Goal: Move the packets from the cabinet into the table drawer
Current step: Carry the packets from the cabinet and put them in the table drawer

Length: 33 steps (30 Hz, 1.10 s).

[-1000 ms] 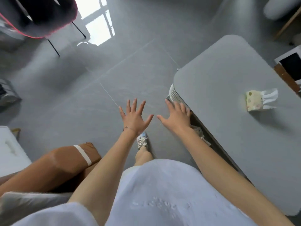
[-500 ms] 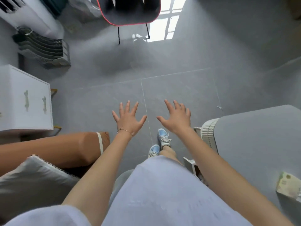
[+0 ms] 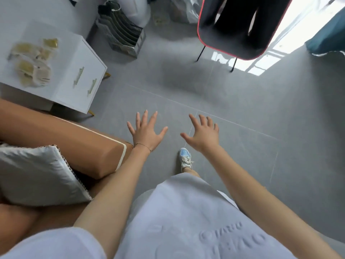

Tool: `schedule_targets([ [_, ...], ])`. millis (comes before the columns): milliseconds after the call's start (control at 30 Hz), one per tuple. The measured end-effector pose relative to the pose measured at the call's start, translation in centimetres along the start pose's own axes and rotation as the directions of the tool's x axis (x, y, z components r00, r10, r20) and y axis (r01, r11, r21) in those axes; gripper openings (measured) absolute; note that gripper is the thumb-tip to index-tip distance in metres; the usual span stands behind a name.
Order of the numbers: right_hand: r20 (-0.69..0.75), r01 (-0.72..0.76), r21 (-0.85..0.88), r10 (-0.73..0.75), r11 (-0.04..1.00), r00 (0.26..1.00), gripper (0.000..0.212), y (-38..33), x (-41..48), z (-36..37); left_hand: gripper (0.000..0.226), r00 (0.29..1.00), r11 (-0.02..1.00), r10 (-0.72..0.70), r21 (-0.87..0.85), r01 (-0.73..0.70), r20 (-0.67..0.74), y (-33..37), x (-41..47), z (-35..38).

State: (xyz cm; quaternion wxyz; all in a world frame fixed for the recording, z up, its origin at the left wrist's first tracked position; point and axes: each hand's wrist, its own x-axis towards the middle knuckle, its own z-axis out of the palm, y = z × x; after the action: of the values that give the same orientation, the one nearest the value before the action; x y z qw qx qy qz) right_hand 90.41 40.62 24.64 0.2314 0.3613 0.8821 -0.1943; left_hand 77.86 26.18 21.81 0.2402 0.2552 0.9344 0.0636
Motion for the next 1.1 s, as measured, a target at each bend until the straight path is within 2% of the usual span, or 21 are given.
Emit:
schedule_targets([
  [200, 0.054, 0.125, -0.118, -0.119, 0.985, 0.991, 0.078, -1.0, 6.1, -3.7, 0.069, 0.982, 0.975, -0.188, -0.125, 0.185, -0.007, -0.5, 2.0, -0.8],
  [533, 0.135, 0.375, -0.27, -0.35, 0.887, 0.927, 0.078, -10.9, 15.0, -7.4, 0.069, 0.891, 0.873, -0.45, -0.238, 0.426, -0.055, -7.1, 7.2, -4.5],
  [800, 0.158, 0.501, -0.324, -0.476, 0.803, 0.865, 0.079, -23.0, 22.0, -8.8, 0.07, 0.863, 0.844, -0.501, -0.253, 0.473, -0.06, -14.4, 14.3, -8.9],
  [1100, 0.209, 0.58, -0.388, -0.544, 0.717, 0.813, 0.078, -35.7, 28.8, -11.4, 0.072, 0.834, 0.806, -0.552, -0.273, 0.526, -0.023, -22.2, 20.9, -15.3],
])
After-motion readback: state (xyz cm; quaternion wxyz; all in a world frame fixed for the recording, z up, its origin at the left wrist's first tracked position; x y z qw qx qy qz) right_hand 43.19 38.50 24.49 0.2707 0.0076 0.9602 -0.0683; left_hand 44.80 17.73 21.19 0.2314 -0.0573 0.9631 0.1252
